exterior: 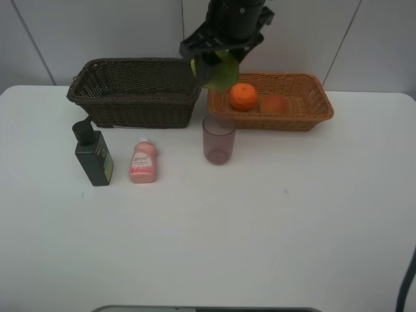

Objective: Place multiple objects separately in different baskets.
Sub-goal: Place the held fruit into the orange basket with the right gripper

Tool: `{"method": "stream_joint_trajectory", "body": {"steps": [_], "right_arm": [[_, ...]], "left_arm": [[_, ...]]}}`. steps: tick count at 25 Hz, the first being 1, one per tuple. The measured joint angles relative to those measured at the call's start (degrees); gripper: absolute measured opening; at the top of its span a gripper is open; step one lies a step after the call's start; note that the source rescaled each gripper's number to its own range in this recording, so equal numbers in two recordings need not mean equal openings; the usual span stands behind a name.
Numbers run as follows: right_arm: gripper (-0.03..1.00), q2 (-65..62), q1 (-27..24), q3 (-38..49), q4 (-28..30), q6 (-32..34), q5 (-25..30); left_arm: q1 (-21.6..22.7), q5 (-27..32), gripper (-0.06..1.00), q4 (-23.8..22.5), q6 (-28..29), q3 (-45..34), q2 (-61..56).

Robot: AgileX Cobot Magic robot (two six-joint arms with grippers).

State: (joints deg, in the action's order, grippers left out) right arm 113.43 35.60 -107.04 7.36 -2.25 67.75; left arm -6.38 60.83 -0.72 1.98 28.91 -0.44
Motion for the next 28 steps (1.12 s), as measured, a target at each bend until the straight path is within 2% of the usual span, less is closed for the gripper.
{"method": "stream_joint_trajectory", "body": {"steps": [10,13,19,28], "right_arm": [[0.13,-0.72,-11.80,-0.04,0.12,3.12,-0.56],[0.13,-0.72,-14.57,-0.04,0.17,3.92,-2.76],[0.13,0.17,-19.51,-0.04,0.80,9.60,-9.80],[0.13,7.31,-22.35,-0.04,1.05,13.75,-15.42]], "left_arm": [[0.00,0.00,0.95,0.00,0.00,0.00,0.00],[0.00,0.00,0.95,0.00,0.00,0.00,0.00],[0.00,0.00,0.95,0.00,0.00,0.00,0.00],[0.00,0.00,0.95,0.00,0.00,0.00,0.00]]}}
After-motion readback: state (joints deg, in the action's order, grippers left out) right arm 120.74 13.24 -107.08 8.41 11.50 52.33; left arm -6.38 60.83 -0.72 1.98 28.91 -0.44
